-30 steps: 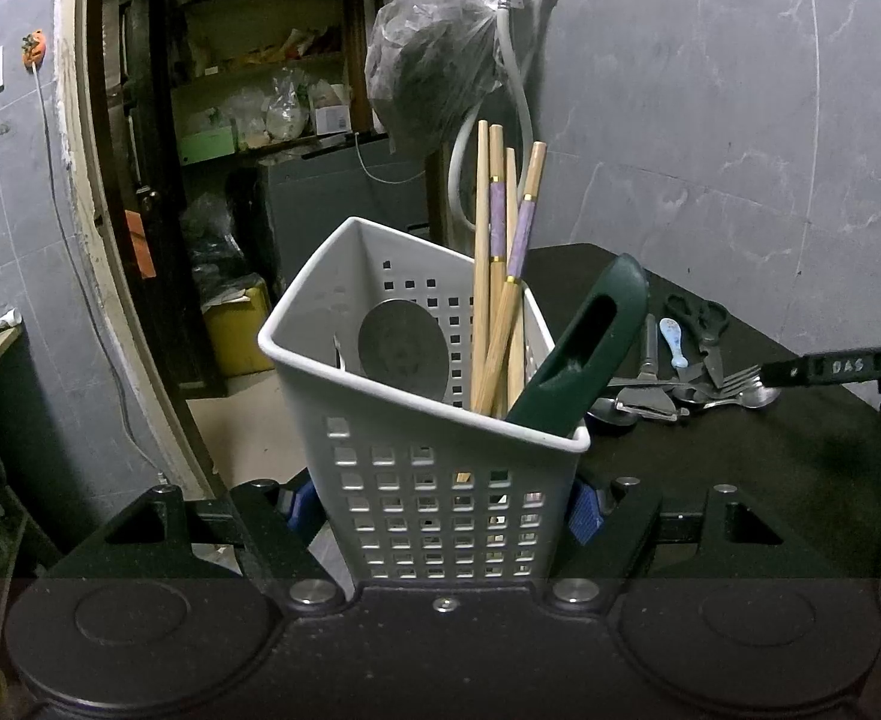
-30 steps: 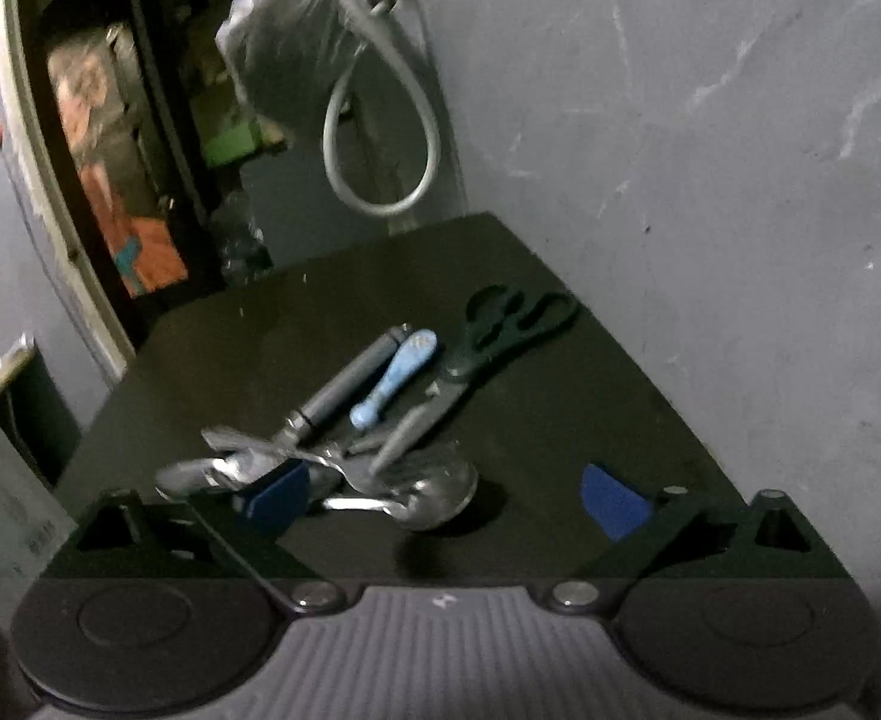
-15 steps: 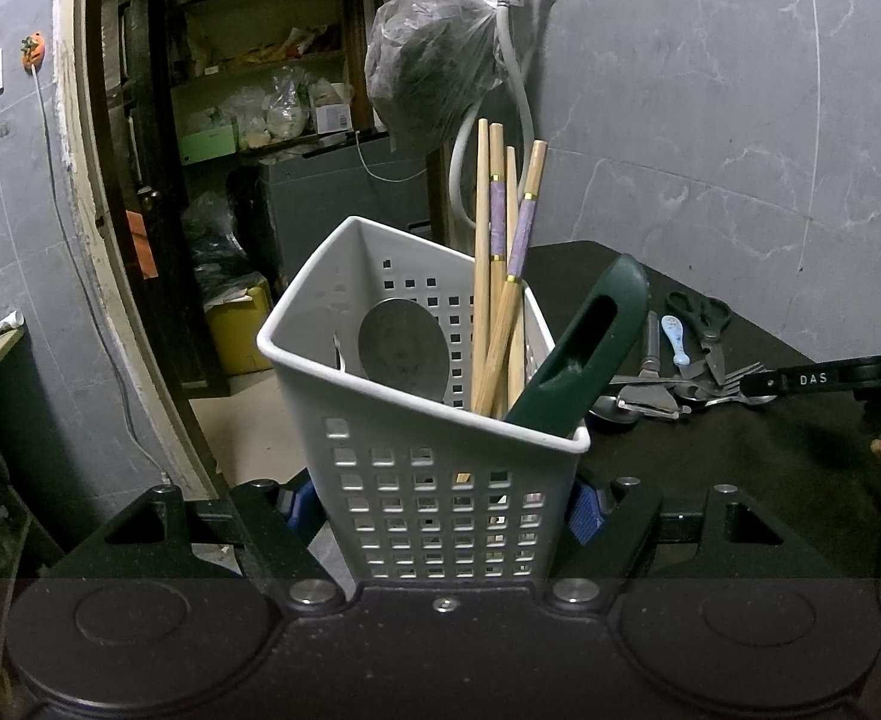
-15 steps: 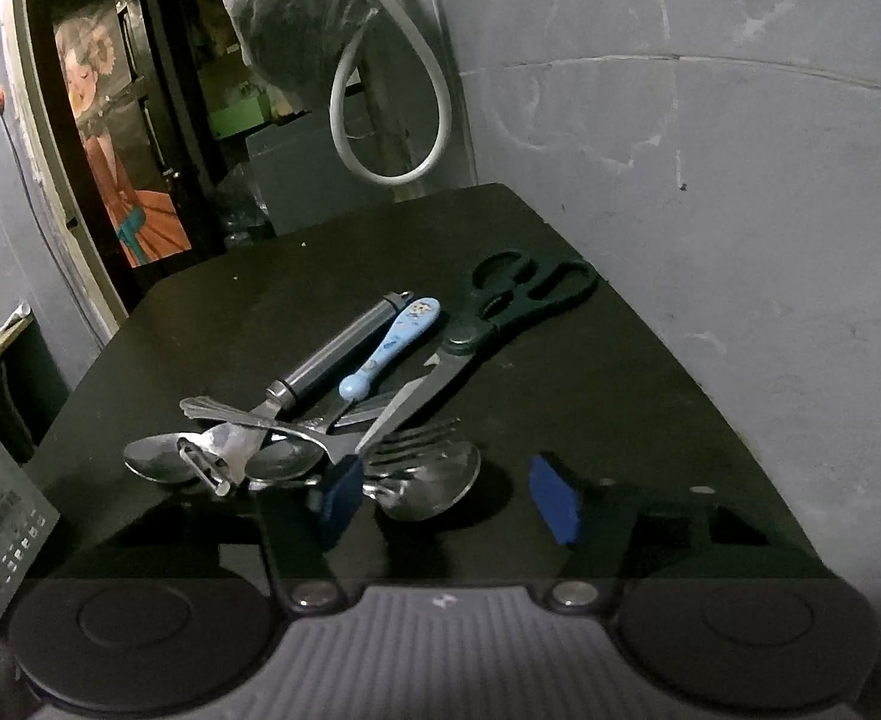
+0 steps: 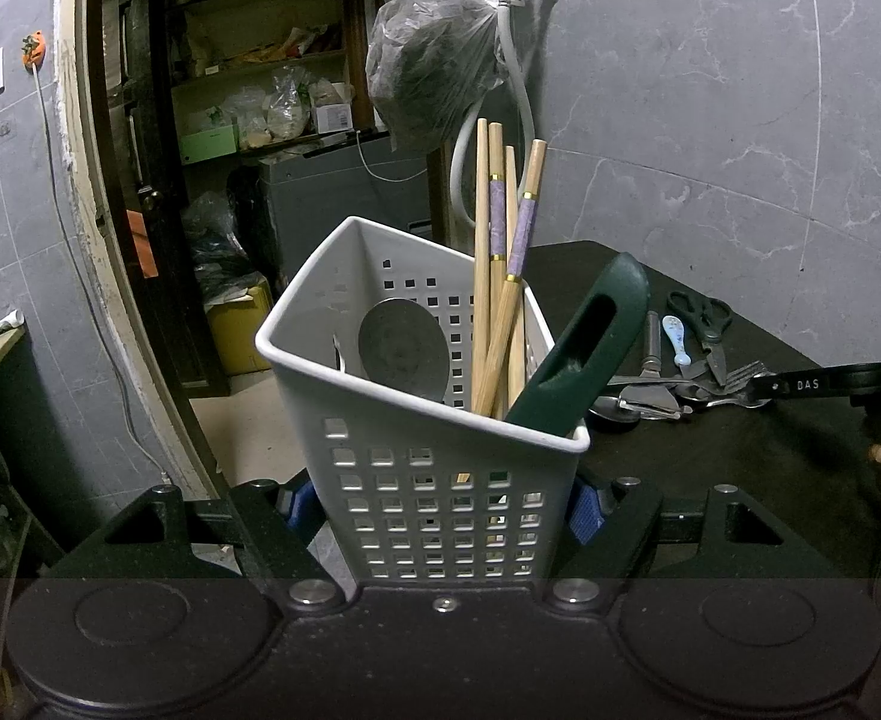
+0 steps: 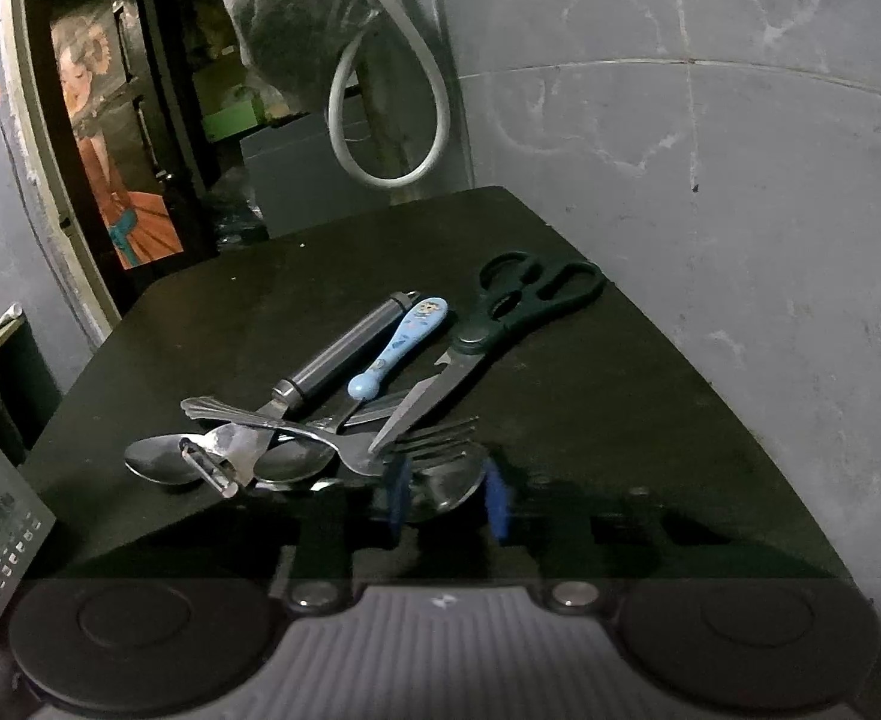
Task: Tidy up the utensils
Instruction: 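Lift the spoon with the right tool and carry it to the caddy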
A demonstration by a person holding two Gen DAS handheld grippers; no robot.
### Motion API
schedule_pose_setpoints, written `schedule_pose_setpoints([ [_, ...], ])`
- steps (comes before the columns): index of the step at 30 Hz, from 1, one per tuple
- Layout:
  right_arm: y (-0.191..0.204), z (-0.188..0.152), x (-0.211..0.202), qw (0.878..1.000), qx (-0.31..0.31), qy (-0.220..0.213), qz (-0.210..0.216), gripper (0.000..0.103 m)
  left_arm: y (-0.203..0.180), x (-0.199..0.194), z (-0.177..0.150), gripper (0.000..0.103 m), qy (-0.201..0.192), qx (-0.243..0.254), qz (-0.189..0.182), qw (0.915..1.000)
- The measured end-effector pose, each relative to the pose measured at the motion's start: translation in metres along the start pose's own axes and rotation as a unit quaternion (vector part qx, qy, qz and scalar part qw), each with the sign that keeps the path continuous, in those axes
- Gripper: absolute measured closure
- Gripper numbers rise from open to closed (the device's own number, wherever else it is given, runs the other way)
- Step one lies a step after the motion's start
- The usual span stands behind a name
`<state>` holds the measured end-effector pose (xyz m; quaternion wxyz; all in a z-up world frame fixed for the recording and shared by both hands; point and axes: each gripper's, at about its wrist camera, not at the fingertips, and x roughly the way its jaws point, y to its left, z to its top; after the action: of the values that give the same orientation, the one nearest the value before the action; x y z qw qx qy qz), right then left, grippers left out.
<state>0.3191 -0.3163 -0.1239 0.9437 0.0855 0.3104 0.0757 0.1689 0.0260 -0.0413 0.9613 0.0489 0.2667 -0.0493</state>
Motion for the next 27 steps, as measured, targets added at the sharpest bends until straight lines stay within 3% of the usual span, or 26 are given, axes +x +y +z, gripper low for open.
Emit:
schedule_pose_setpoints([
  [1,0.0,0.0,0.0,1.0,0.003,0.0,-0.001,0.084,-0.001,0.0,0.0,0.026,0.0,0.0,0.0,1.0],
  [8,-0.008,-0.002,-0.005,0.999,0.047,-0.006,0.007,0.093,0.0,0.0,0.0,0.026,0.0,0.0,0.0,1.0],
  [19,-0.015,0.004,-0.034,0.996,0.083,-0.03,0.021,0.101,0.0,0.001,0.0,0.026,-0.001,0.001,-0.001,1.0],
  [23,-0.009,0.013,-0.051,0.996,0.065,-0.049,0.019,0.101,0.0,0.001,-0.001,0.026,-0.002,0.001,-0.002,1.0],
  [27,0.009,0.024,-0.073,0.997,0.007,-0.075,0.014,0.101,-0.001,0.001,-0.001,0.026,-0.003,0.002,-0.002,1.0],
])
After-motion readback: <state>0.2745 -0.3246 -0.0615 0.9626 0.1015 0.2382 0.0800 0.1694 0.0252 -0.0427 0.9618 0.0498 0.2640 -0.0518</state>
